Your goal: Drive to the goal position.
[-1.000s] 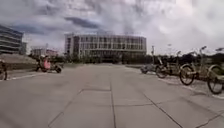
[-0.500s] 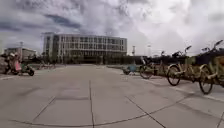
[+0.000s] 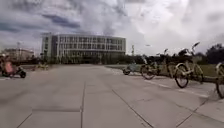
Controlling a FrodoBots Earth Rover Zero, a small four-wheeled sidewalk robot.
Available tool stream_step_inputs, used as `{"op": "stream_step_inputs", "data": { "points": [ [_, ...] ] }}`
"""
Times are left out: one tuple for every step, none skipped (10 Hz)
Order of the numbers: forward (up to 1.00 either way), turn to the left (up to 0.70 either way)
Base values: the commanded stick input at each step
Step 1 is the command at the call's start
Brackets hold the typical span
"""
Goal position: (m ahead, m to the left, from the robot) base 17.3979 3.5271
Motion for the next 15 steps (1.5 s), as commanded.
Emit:
{"op": "stream_step_inputs", "data": {
  "points": [
    [1.0,0.0],
    [1.0,0.0],
    [1.0,0.0],
    [1.0,0.0],
    [1.0,0.0],
    [1.0,0.0],
    [1.0,0.06],
    [1.0,0.4],
    [1.0,0.4],
    [1.0,0.4],
    [1.0,0.4],
    [1.0,0.31],
    [1.0,0.0],
    [1.0,0.0],
    [1.0,0.0]
  ]
}}
